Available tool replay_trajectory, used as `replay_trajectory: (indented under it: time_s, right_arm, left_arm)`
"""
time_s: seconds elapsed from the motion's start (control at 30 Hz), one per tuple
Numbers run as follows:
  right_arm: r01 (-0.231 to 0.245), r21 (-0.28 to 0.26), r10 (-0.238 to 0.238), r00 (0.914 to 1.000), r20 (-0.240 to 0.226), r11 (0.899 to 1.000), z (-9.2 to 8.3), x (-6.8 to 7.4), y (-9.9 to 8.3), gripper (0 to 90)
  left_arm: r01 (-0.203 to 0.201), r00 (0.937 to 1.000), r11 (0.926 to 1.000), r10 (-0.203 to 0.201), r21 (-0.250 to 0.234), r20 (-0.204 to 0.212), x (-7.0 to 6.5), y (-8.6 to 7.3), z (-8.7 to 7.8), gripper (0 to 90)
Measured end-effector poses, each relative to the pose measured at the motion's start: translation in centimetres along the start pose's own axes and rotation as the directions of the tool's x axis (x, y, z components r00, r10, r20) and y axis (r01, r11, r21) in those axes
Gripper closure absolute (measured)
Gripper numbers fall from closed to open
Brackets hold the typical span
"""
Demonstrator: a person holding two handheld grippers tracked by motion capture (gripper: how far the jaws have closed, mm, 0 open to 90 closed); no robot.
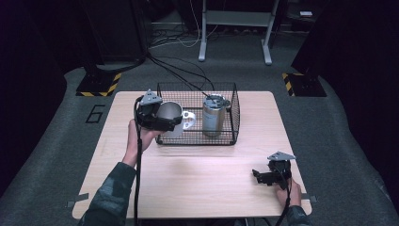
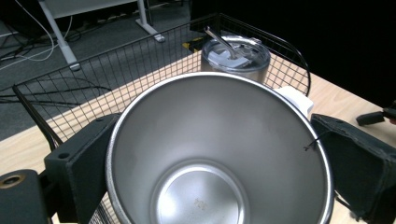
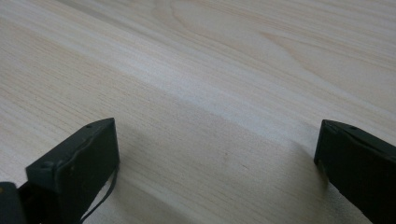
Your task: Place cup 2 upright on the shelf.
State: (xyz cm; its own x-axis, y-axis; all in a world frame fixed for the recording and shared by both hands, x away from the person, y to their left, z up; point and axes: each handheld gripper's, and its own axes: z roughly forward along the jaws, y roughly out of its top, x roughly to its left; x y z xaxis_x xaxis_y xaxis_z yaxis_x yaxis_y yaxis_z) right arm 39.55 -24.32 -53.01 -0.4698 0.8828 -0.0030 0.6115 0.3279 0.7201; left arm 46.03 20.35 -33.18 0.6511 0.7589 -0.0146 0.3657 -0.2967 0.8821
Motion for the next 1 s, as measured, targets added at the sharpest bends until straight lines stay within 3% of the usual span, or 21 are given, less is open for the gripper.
replay_trajectory:
  time_s: [0.53,1.0]
  right_arm:
    - [0.000,-0.001,0.000,1.0000,0.000,1.000,0.0,0.0,0.0,0.0]
    - [0.000,-0.001,0.000,1.0000,0.000,1.000,0.0,0.0,0.0,0.0]
  left_arm:
    - [0.003,0.9999,0.9995,-0.003,0.030,-0.011,1.5,1.6,3.1,6.2]
    - [0.005,0.9994,0.9985,-0.003,0.055,-0.033,2.7,1.4,5.7,6.2]
